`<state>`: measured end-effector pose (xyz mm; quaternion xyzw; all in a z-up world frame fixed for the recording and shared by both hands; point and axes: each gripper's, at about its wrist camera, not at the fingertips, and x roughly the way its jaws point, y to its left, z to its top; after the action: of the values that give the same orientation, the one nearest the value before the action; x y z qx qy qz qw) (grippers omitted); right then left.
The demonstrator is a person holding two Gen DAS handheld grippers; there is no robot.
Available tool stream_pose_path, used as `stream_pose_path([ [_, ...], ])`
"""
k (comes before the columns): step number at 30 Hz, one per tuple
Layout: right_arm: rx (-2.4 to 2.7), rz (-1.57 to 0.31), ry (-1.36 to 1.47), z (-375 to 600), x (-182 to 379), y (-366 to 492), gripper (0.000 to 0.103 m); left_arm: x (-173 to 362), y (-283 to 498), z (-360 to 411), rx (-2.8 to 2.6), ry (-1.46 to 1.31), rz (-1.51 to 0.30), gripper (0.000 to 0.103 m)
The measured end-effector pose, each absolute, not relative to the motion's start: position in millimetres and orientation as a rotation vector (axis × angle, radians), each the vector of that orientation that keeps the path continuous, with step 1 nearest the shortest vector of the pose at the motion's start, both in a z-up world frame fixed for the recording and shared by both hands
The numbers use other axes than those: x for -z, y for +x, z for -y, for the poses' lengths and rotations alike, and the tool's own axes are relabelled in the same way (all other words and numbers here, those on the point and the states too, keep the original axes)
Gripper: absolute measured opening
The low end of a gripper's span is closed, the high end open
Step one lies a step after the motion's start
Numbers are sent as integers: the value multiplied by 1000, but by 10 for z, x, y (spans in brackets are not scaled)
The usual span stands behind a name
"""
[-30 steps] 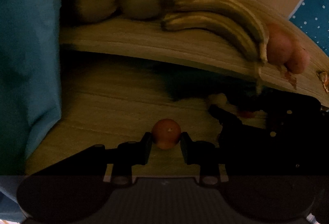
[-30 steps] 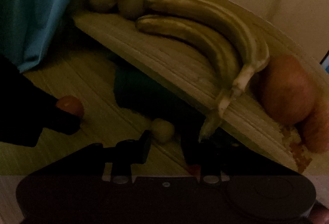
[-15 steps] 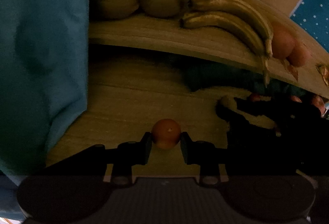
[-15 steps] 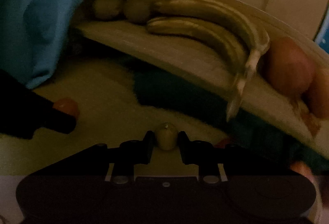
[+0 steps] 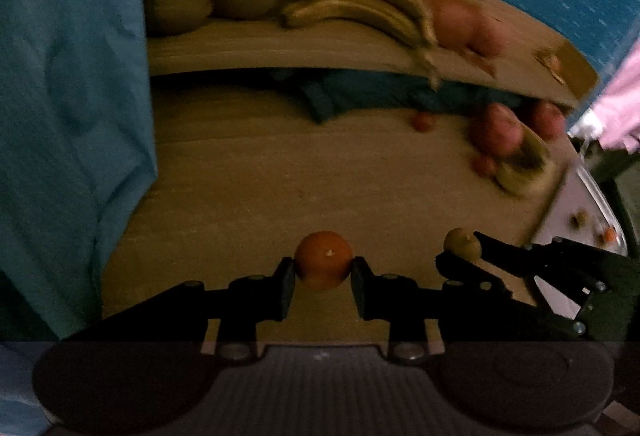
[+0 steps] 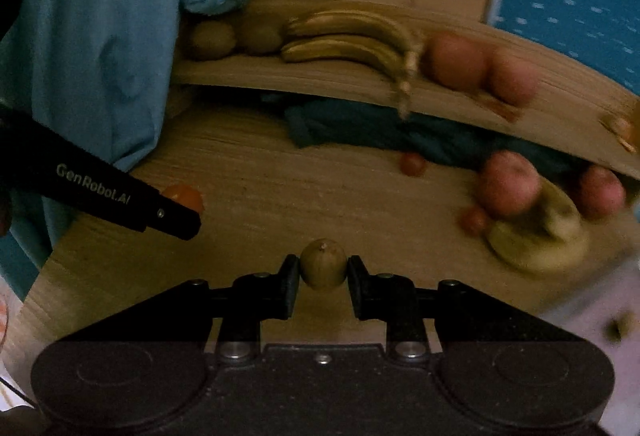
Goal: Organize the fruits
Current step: 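Carry the mandarin and kiwi in both tools over the metal tray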
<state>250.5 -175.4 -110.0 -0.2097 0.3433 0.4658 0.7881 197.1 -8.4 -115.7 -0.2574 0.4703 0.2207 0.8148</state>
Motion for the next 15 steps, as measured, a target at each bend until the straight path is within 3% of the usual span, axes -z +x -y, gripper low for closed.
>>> stream_pose_path([
  [15,-773,-729,-323,2611,909,2630,28,949,2153,576,-290,-441,-992,34],
])
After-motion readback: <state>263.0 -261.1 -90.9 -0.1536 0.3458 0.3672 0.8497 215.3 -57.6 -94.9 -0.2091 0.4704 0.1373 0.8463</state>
